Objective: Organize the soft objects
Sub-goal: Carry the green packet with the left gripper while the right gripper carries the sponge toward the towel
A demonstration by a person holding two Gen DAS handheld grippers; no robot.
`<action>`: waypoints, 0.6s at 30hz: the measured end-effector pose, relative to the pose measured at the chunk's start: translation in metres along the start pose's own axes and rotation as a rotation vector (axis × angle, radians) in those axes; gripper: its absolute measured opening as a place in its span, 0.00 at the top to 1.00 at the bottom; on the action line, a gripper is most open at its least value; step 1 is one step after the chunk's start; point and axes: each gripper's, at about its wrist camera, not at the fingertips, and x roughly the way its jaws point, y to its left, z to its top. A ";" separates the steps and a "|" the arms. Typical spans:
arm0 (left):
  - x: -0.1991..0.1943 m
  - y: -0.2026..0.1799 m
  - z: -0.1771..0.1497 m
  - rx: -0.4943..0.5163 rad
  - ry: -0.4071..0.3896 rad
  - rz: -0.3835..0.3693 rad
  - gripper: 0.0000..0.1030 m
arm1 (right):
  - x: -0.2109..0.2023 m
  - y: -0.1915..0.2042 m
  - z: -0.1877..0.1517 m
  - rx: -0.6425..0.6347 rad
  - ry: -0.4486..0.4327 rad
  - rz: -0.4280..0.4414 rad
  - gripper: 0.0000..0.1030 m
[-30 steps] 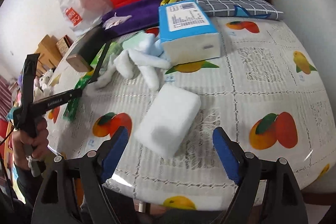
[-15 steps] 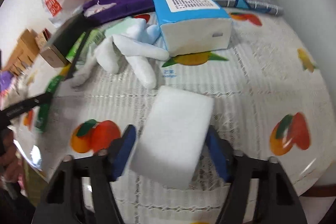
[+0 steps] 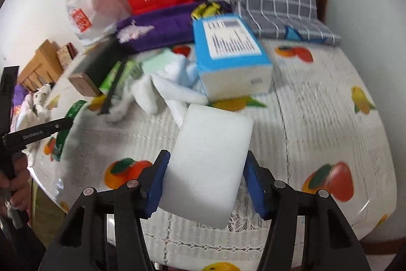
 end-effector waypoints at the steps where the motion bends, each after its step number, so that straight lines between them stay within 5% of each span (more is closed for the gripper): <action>1: -0.005 -0.002 0.002 0.005 -0.009 0.002 0.75 | -0.003 0.001 0.002 -0.007 -0.008 0.002 0.44; 18: -0.053 -0.014 0.047 0.022 -0.103 -0.038 0.75 | -0.042 0.018 0.057 -0.093 -0.134 0.050 0.44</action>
